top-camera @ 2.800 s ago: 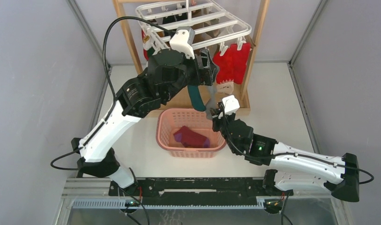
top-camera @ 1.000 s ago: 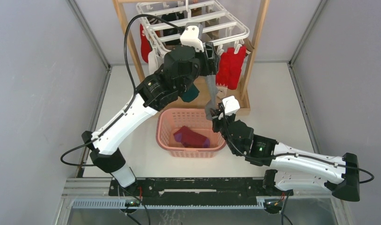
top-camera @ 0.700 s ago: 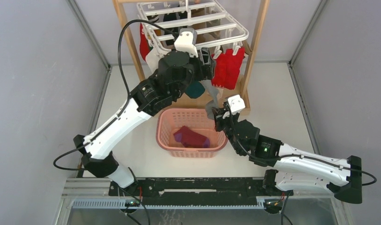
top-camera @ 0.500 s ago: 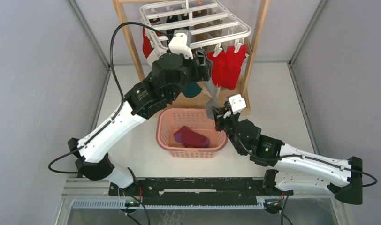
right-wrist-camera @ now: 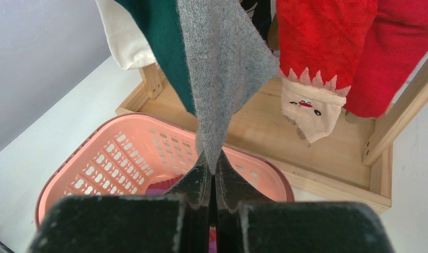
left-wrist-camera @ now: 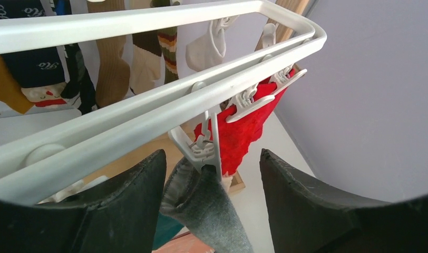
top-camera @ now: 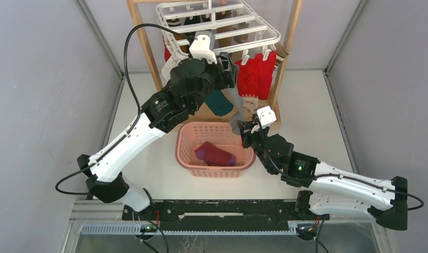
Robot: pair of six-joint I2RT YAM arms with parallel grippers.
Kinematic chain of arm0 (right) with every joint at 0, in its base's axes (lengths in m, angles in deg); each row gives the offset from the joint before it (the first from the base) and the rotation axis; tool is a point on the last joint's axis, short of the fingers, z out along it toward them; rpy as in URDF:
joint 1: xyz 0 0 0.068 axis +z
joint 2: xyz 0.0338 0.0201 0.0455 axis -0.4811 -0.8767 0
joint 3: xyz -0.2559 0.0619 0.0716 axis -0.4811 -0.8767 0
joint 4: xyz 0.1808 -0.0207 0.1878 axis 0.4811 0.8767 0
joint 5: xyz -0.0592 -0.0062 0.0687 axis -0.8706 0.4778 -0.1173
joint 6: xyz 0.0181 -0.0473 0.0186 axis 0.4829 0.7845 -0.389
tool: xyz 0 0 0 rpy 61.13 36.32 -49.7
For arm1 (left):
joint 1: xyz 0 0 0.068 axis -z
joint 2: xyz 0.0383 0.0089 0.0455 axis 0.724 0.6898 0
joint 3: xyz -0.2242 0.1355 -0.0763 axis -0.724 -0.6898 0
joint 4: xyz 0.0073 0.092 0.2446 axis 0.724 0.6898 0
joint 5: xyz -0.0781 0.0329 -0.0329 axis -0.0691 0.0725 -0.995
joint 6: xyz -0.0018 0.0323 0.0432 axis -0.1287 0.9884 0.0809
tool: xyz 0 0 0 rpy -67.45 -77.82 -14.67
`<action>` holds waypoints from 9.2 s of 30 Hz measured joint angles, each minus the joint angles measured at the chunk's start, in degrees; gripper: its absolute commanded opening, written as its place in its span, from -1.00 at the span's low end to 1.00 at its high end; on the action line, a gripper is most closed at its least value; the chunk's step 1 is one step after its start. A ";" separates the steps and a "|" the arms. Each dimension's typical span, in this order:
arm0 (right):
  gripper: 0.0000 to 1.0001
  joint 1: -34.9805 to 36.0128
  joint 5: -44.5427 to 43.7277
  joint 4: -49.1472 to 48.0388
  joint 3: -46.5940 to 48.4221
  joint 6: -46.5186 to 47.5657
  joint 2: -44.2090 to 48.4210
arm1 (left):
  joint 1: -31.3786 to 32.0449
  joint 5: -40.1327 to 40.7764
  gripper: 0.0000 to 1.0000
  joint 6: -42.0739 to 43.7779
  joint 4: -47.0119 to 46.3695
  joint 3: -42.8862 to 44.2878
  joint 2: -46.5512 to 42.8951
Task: Remove the socks clipped to the hanger
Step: Remove the sock from the hanger, then place the sock in the bin, then remove the sock from the hanger.
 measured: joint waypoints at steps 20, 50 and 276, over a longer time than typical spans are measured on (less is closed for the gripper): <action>-1.00 0.02 0.22 0.39 0.00 -0.66 0.00 | -0.83 -0.35 0.09 0.00 -3.45 0.00 0.57; -1.00 0.02 1.99 0.44 0.00 -0.81 -0.39 | -1.86 -0.46 -0.74 0.11 -5.46 0.00 0.57; -1.00 -19.32 60.08 -9.14 7.06 -26.01 -9.46 | 9.07 -10.25 0.78 -3.04 -22.49 -58.31 -34.67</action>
